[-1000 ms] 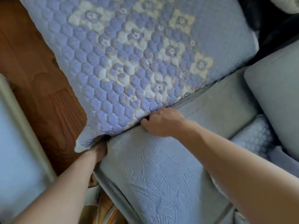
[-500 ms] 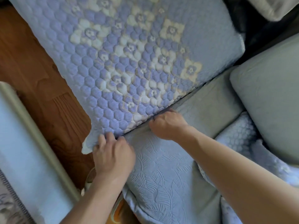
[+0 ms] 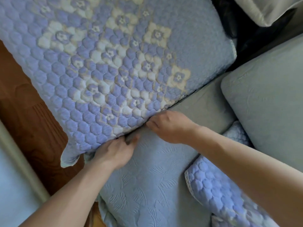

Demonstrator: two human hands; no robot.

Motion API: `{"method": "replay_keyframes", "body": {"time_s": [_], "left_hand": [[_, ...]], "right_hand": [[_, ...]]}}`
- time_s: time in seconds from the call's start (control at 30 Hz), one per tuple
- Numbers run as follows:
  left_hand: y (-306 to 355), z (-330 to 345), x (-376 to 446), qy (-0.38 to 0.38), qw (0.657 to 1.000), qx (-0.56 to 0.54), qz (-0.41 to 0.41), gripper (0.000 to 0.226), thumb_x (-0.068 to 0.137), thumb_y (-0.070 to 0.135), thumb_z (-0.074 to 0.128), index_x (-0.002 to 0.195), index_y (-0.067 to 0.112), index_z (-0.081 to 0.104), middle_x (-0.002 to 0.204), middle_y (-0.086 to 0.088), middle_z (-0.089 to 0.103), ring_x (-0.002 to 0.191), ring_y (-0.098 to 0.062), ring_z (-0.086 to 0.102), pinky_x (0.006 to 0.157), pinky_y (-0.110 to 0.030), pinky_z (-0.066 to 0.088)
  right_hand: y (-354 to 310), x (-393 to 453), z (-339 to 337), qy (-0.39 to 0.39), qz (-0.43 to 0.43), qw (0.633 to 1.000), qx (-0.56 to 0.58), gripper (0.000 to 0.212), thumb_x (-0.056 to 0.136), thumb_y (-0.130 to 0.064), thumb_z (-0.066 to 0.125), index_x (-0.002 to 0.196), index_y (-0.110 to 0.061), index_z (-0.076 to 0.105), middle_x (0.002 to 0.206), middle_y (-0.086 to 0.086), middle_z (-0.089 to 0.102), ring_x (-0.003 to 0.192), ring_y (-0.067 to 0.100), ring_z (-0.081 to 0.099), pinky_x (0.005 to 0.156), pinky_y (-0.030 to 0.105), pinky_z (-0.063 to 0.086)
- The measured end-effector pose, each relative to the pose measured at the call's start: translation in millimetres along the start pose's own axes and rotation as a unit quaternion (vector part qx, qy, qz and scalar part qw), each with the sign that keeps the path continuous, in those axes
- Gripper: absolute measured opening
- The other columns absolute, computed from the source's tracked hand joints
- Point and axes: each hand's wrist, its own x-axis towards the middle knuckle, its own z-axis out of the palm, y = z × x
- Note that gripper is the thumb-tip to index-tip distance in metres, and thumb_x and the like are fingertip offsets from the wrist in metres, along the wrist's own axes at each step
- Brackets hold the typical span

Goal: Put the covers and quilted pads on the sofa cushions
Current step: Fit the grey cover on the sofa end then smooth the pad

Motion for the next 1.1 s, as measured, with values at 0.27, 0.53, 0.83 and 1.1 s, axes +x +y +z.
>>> {"method": "replay_keyframes", "body": {"time_s": [0.27, 0.53, 0.83, 1.1], "left_hand": [[42.6, 4.8, -17.4, 0.141, 0.965, 0.214, 0.050, 0.034, 0.106, 0.030, 0.038, 0.124, 0.017, 0.064, 0.125, -0.003, 0.066, 0.118, -0.023, 0.063, 0.089, -0.033, 0.050], [106.3, 4.3, 16.6, 0.215, 0.929, 0.264, 0.145, 0.035, 0.055, 0.027, 0.094, 0.077, 0.022, 0.067, 0.069, 0.000, 0.062, 0.052, -0.022, 0.065, 0.039, -0.025, 0.037], [109.8, -34.1, 24.5, 0.244, 0.872, 0.380, 0.188, 0.032, 0.096, 0.002, 0.042, 0.119, 0.017, 0.058, 0.113, -0.008, 0.070, 0.106, -0.029, 0.069, 0.073, -0.033, 0.047], [79.9, 26.3, 15.5, 0.305, 0.916, 0.155, 0.211, 0.037, 0.065, 0.013, 0.079, 0.100, 0.012, 0.067, 0.091, -0.007, 0.063, 0.080, -0.030, 0.065, 0.064, -0.038, 0.055]], "right_hand": [[100.4, -14.9, 12.7, 0.064, 0.107, 0.991, -0.042, 0.032, 0.082, -0.025, 0.070, 0.111, -0.012, 0.069, 0.115, 0.012, 0.066, 0.110, 0.038, 0.060, 0.097, 0.044, 0.048], [93.4, -27.4, 19.3, 0.196, 0.154, 0.968, 0.001, 0.015, 0.085, -0.004, 0.066, 0.085, -0.010, 0.052, 0.093, 0.015, 0.053, 0.067, 0.040, 0.057, 0.051, 0.039, 0.040], [70.6, -1.0, 23.2, 0.266, 0.254, 0.911, 0.186, 0.011, 0.093, -0.014, 0.051, 0.103, -0.011, 0.048, 0.093, 0.018, 0.064, 0.083, 0.045, 0.058, 0.063, 0.043, 0.039], [89.7, -23.2, 22.1, 0.162, 0.063, 0.984, -0.031, 0.046, 0.093, -0.059, 0.038, 0.101, -0.025, 0.070, 0.100, 0.002, 0.065, 0.104, 0.028, 0.058, 0.110, 0.044, 0.036]]}}
